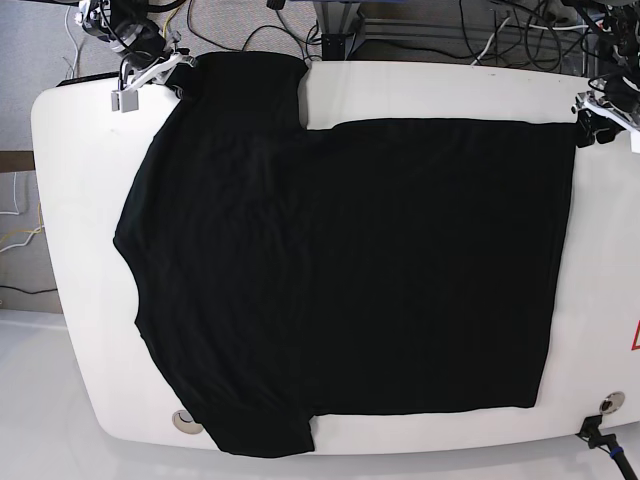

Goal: Fold the T-shirt properly
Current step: 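Hold the shoulder edges and pull them apart to stretch the shirt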

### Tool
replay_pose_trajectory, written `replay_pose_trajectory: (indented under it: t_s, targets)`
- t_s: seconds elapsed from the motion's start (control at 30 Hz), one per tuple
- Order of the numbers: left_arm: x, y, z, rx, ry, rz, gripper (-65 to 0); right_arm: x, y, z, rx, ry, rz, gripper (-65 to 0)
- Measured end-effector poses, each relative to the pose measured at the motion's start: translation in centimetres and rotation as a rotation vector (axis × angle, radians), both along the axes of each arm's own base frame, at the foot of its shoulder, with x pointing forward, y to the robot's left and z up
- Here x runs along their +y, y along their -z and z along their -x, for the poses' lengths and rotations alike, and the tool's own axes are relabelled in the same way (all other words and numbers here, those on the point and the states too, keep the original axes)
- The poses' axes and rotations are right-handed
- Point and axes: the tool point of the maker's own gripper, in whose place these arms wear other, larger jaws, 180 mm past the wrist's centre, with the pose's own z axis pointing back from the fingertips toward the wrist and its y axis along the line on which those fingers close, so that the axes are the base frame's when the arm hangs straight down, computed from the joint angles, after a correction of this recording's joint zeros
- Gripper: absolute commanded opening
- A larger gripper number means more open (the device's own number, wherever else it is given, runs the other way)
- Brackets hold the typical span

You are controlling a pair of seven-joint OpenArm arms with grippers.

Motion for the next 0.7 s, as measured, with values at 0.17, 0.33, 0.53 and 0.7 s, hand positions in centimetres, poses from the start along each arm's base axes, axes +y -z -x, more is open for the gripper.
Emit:
replay_pose_trajectory:
  t_s: [0.17,0.33,0.53,0.7]
  targets:
    - [-0.9,0.7,0.5,0.036,0.032,0.028,-42.1,0.0,0.1,0.0,0.000,-0.005,0.005,-65.0]
    - [-1.7,0.5,0.4,0.038,0.072,0.040,-42.7,0.1,0.0,0.0,-0.001,-0.009,0.008,-65.0]
    - [-1.6,0.9,0.9,0.061,0.062,0.030,-43.2,0.1,-0.1,0.0,-0.001,-0.005,-0.002,-65.0]
    - [-1.6,1.0,0.8,0.058,0.057,0.033,-43.1,0.2,-0.1,0.0,-0.002,-0.004,-0.003,-65.0]
